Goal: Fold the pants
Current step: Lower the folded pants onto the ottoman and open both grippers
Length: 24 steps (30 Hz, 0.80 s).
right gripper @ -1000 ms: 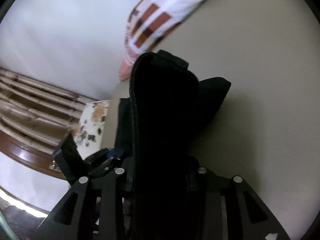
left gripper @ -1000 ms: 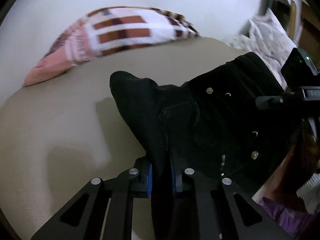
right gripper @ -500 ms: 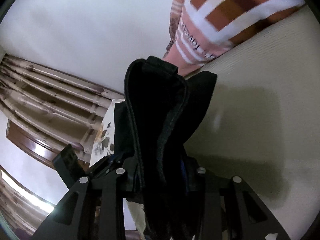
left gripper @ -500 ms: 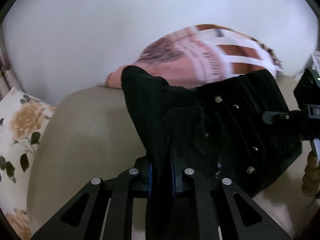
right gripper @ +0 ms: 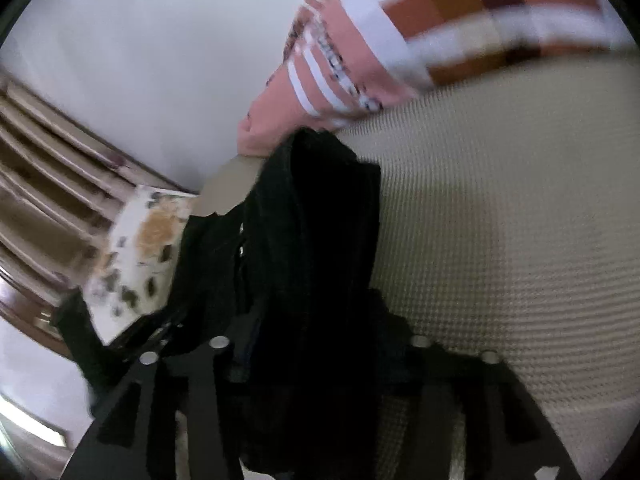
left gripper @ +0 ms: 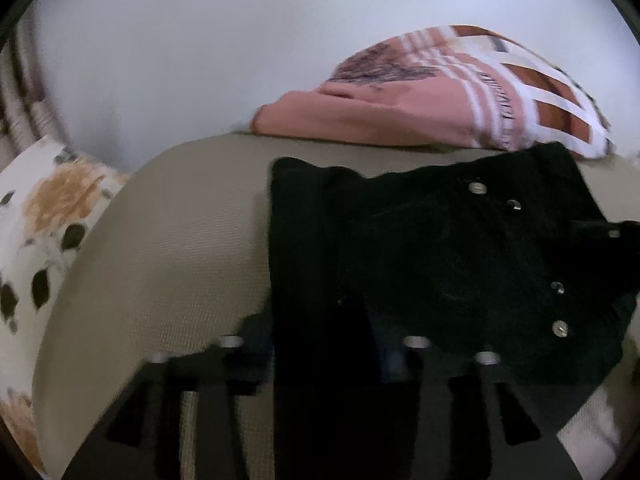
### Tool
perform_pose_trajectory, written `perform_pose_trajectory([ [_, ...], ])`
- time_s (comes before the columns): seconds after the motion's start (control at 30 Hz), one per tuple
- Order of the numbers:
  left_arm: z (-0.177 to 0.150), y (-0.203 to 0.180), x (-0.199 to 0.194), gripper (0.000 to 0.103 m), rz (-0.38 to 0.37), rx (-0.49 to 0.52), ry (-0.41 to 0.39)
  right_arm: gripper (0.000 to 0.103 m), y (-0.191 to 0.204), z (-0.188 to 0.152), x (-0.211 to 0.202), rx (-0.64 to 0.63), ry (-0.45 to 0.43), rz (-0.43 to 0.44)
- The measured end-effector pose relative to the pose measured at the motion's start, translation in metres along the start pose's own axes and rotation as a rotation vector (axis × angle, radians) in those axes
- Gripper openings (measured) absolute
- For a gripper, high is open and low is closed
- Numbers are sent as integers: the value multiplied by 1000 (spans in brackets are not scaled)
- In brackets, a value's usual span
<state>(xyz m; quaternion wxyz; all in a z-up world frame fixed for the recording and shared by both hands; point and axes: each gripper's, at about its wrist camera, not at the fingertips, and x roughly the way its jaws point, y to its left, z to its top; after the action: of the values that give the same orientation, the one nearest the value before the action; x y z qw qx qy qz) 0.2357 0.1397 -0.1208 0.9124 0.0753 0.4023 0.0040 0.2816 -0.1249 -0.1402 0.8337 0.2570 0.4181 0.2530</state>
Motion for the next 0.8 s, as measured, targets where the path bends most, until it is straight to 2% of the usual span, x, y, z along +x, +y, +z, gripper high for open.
perform_pose_trajectory([
  [0.07, -1, 1, -8, 63, 24, -6, -25, 53, 16, -2, -15, -47, -67, -58],
  [0.1, -1, -1, -12, 65, 33, -3, -36, 59, 28, -2, -25, -77, -109, -82],
  [0.2, 0, -9, -27, 76, 70, 28, -61, 75, 54, -6, -48, -152, -177, -85],
  [0.3, 2, -18, -44, 82, 87, 57, -92, 85, 78, -15, -66, -220, -208, -113],
  [0.37, 4, -23, -60, 85, 99, 56, -122, 87, 88, -25, -75, -255, -217, -140],
  [0.43, 6, -26, -74, 94, 89, 44, -143, 87, 93, -34, -83, -260, -224, -145],
  [0.73, 15, -28, -166, 101, 50, -11, -301, 89, 96, -55, -119, -215, -241, -123],
  [0.8, 16, -28, -187, 103, 91, -32, -334, 90, 99, -58, -130, -212, -259, -117],
])
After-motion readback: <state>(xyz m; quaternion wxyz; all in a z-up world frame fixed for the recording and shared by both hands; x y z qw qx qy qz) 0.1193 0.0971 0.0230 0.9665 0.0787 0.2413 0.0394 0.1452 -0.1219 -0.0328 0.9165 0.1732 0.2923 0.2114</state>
